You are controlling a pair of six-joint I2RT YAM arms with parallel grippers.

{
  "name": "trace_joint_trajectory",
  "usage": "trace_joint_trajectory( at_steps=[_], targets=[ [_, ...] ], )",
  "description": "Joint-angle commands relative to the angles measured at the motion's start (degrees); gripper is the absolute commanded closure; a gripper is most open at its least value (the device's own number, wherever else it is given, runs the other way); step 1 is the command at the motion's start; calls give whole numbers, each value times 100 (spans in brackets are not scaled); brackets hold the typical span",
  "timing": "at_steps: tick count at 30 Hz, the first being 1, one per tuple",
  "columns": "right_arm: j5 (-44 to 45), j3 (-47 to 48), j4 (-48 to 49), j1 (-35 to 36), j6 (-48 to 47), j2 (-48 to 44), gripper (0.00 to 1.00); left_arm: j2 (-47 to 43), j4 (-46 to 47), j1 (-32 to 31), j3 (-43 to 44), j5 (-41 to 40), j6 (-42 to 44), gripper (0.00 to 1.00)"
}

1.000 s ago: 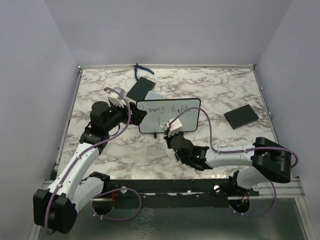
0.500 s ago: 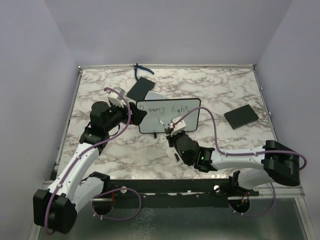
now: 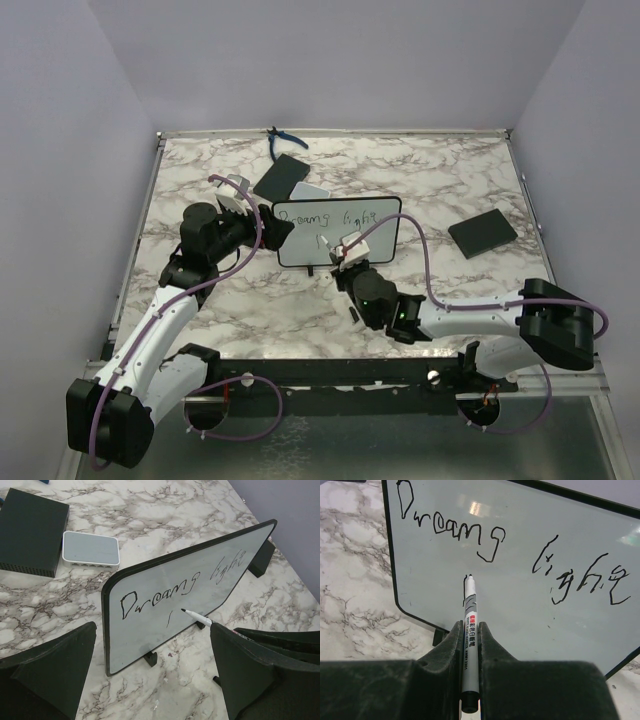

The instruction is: Write a sentence on the whiteboard

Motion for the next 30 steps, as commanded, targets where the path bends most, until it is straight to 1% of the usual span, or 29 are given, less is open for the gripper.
trace_joint_trajectory(
  at_steps=[1, 16, 30],
  targets=[
    [2, 177, 217, -96, -60, 145, 99, -82, -13, -34, 38, -45, 54, 4],
    [-246, 258, 245, -190, -39, 383, 99, -73, -13, -34, 39, -53, 64, 4],
    [306, 78, 311, -190, -7, 167, 99, -81, -13, -33, 39, -54, 63, 3]
  ],
)
